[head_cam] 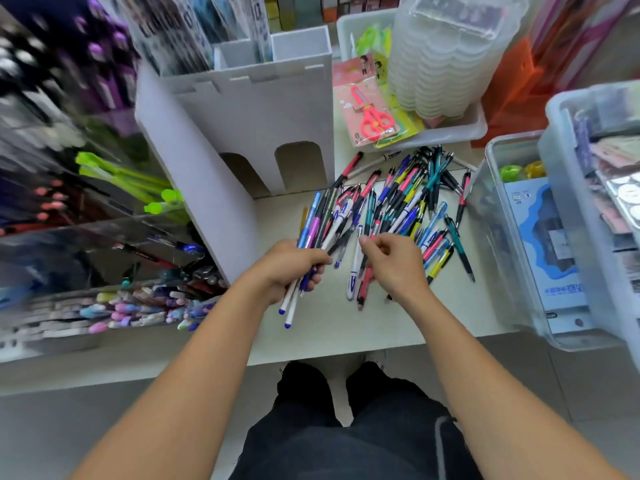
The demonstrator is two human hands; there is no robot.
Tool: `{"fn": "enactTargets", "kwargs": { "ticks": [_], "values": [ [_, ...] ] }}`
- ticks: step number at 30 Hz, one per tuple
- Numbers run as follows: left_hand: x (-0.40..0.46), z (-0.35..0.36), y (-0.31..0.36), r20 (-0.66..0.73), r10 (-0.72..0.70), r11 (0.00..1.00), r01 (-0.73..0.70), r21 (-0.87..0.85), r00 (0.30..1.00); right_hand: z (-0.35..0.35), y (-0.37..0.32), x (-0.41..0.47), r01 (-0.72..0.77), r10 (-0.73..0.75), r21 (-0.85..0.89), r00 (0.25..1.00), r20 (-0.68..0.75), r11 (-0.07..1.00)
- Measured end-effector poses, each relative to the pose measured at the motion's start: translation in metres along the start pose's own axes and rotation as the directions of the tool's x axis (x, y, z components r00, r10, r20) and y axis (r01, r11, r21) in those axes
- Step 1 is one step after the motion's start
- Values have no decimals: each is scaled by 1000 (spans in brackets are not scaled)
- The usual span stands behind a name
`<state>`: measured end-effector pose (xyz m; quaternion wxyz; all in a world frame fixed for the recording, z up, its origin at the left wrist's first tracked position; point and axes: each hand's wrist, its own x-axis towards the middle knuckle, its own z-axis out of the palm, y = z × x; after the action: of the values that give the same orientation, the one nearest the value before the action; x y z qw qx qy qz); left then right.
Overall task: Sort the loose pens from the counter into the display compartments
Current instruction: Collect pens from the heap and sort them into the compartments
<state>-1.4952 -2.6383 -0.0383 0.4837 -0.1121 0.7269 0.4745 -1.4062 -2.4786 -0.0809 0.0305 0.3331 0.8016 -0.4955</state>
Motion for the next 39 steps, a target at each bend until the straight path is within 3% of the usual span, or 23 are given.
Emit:
{"fn": "enactTargets", "kwargs": {
  "ticks": [2, 4, 6, 8, 10, 12, 17, 21, 24, 26, 28, 30, 33, 39],
  "values": [
    [-13, -7, -5, 84, -6, 997, 12, -74, 996, -6, -25, -8, -249, 173, 395, 960, 219, 884],
    [-28, -15, -10, 167, 7, 992, 13, -122, 986, -4, -47, -11, -420, 173, 612, 890, 421, 670],
    [-45, -21, -12, 237, 26, 991, 6, -134, 971, 0, -67, -9, -403, 106, 750, 905, 412, 524],
    [-64, -26, -10, 279, 44, 992, -8, -127, 959, -1, -89, -9, -297, 42, 840, 949, 313, 454],
    [-83, -28, -5, 300, 73, 991, -36, -127, 951, -6, -115, -16, -203, -35, 848, 967, 252, 490],
    [-101, -32, 4, 315, 107, 989, -67, -135, 943, -10, -134, -25, -100, -126, 794, 968, 217, 599],
    [-135, -46, 22, 308, 202, 969, -145, -198, 930, -8, -174, -51, 165, -332, 605, 927, 175, 779],
    [-158, -59, 29, 205, 289, 926, -219, -307, 935, 0, -207, -65, 309, -431, 495, 889, 154, 812],
    [-175, -70, 27, 19, 474, 774, -407, -485, 880, -1, -227, -80, 260, -452, 686, 885, 113, 680],
    [-185, -77, 29, -195, 572, 523, -537, -662, 797, 5, -230, -97, 213, -430, 799, 900, 64, 563],
    [-186, -88, 32, -423, 537, 277, -626, -729, 730, 23, -227, -116, 198, -412, 844, 911, 29, 498],
    [-183, -102, 34, -538, 416, 133, -634, -762, 733, 47, -221, -131, 226, -394, 852, 919, -25, 472],
    [-181, -115, 30, -543, 333, 50, -590, -806, 771, 76, -220, -141, 316, -383, 831, 914, -136, 458],
    [-184, -94, 15, -514, 316, 28, -550, -835, 797, 100, -236, -147, 379, -381, 811, 900, -211, 446]
  ]
}}
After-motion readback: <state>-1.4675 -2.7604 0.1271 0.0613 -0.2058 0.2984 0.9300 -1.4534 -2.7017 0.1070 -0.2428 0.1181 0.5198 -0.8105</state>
